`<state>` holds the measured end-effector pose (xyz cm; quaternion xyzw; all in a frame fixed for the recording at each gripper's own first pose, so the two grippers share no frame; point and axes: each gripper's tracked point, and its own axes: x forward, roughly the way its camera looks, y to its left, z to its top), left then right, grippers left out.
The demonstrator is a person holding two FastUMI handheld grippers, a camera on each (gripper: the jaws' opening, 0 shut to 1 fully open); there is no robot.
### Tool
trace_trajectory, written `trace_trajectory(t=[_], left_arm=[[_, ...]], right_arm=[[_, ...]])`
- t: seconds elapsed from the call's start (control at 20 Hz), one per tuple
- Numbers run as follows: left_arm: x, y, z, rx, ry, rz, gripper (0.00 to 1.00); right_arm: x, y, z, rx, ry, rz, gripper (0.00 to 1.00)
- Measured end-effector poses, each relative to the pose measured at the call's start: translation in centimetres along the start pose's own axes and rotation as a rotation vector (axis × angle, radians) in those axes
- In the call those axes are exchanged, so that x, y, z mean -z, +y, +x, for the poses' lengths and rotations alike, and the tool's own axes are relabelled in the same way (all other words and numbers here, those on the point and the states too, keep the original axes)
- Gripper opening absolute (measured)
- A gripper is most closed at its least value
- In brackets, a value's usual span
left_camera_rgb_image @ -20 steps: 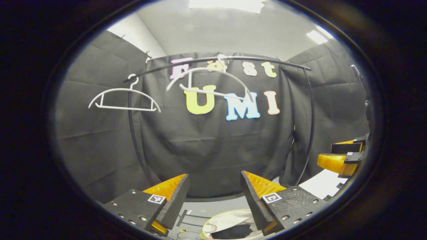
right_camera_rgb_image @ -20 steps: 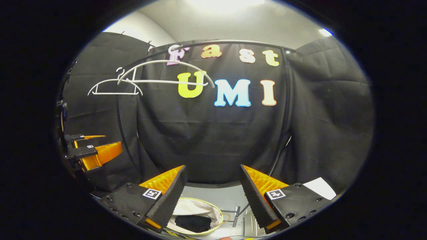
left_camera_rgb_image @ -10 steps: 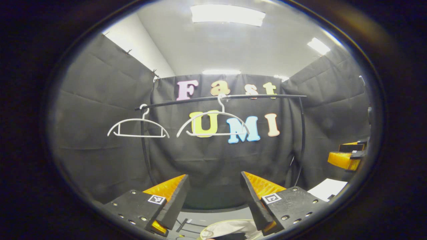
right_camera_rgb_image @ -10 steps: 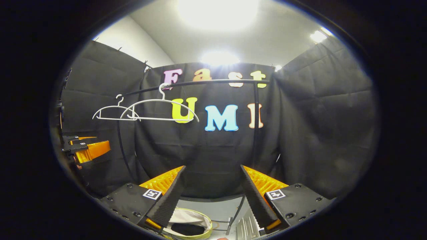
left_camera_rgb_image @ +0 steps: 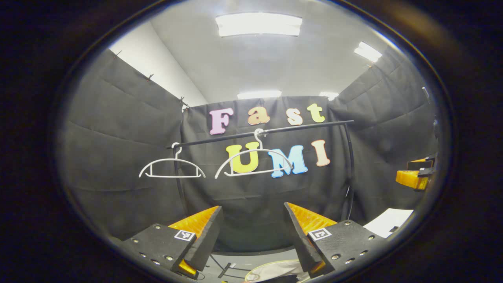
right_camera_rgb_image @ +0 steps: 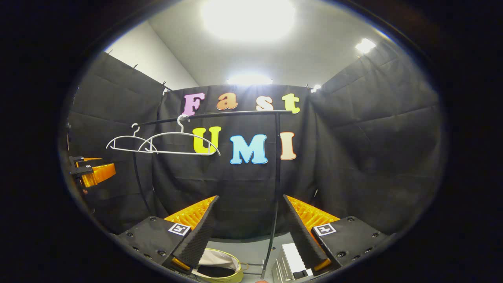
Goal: Grasp the clothes on the hanger with both hands and then place them into the laundry hamper below.
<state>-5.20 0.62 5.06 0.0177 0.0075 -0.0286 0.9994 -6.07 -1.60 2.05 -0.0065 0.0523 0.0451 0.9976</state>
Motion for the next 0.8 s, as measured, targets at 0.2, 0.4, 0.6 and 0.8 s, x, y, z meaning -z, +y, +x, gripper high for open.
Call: trace_trajectory(t=[0.2,0.4,0.6,0.8], left_arm=[[-0.2,0.3,-0.8,-0.012,-0.006,0.006,0.89],[0.2,0.4,-1.3,-0.018,-0.002,-0.001,0.89],[0.2,0.9,-1.4,-0.029,-0.003,-0.006,0.89],[0.3,0.8,-1.3,-0.031,-0.001,0.008,0.89]], right_arm=[[-0.3,-0.5,-0.9,0.011,-0.018,0.0,0.98],[-0.3,-0.6,-1.1,0.016,-0.021,-0.007,0.98],[-0.8,-0.6,-1.3,0.018,-0.037,-0.004,0.98],[-1.5,-0.3,-1.4,0.019,-0.081,-0.011,0.97]])
